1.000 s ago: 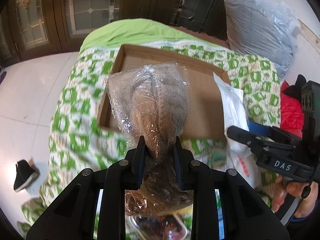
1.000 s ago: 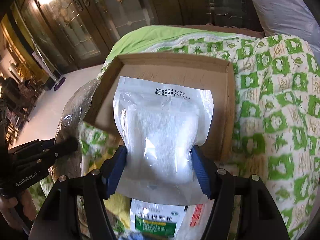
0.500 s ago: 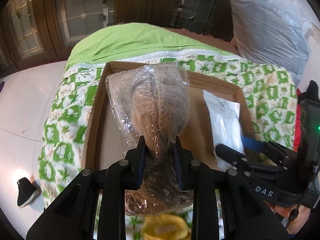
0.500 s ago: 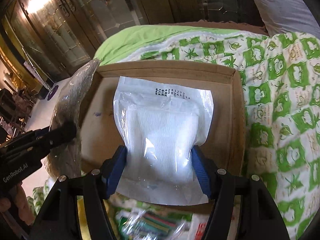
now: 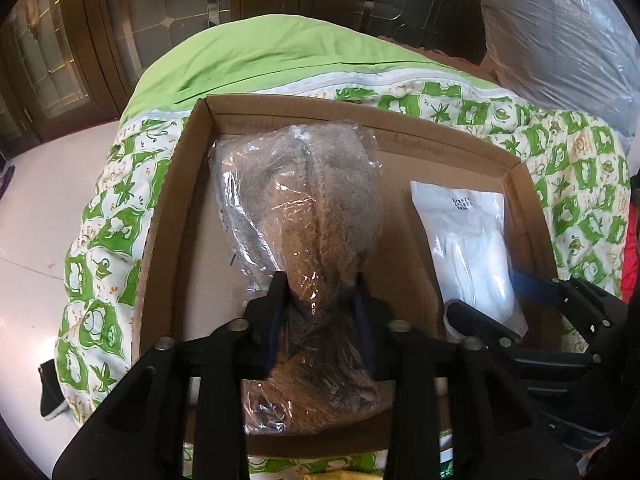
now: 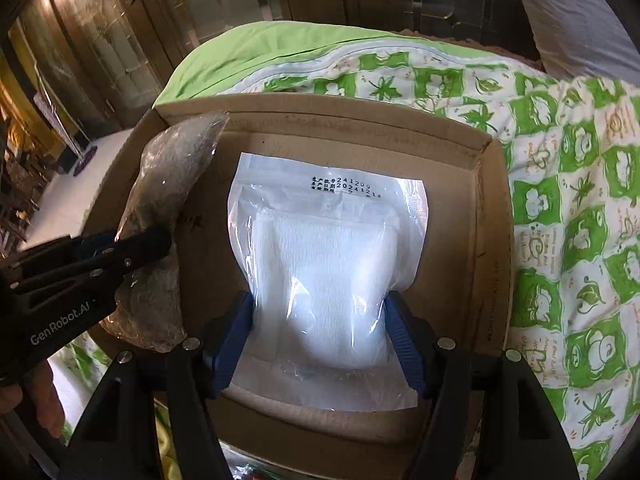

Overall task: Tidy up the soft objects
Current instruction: 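Lower both held items into the cardboard tray and open both grippers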

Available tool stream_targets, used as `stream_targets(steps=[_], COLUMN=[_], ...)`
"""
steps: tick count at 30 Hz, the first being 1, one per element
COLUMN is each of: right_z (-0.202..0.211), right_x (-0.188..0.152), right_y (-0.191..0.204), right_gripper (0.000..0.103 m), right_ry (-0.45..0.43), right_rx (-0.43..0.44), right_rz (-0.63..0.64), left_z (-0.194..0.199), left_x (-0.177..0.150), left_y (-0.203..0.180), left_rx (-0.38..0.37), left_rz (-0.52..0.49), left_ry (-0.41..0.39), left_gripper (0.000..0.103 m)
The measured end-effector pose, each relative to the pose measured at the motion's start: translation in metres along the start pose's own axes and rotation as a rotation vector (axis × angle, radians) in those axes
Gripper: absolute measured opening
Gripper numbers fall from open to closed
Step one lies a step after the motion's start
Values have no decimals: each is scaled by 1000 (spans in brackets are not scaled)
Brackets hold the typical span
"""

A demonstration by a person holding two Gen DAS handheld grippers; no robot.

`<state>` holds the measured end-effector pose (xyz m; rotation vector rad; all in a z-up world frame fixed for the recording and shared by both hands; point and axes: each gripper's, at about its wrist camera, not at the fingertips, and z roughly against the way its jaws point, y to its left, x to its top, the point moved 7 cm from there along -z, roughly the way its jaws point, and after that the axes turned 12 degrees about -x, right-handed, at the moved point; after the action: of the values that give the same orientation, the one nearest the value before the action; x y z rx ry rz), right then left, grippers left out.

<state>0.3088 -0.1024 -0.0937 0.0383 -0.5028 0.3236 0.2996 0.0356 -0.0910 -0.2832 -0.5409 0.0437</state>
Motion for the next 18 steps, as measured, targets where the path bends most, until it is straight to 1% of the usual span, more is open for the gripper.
stream_targets(steps=[1,3,6,7,12,15,17,18], right_z=[0,0,1,1,5,14,19,21], right_x=[1,0,0,-1,-3,-2,-2,-2], right_y=[1,1,-2,-3,-10,-14,-16,-17], right_gripper=[69,71,75,81,83,83,87,87], right_ry=[-2,0,-2,1,-19,-56,-73,-85], right_rx=[-4,-8,-20,-24,-19,-13,-13,-13], right_rz=[4,5,-5,-9,-25,-32,-33,-37], left_z=[0,-2,-2,-2,7,15,22,25], left_x=[-1,-1,-2,-2,-5,-8,-11,-12], left_y=[1,2,3,3,4,2,1,-1], left_rx=[5,25,26,26,20,19,15,10], left_rz=[1,3,-2,-1,10,6,7,9], left_ry=[-1,0,-1,-1,-7,-12,-18,-22], left_gripper=[48,57,58,58,58,58,58,58])
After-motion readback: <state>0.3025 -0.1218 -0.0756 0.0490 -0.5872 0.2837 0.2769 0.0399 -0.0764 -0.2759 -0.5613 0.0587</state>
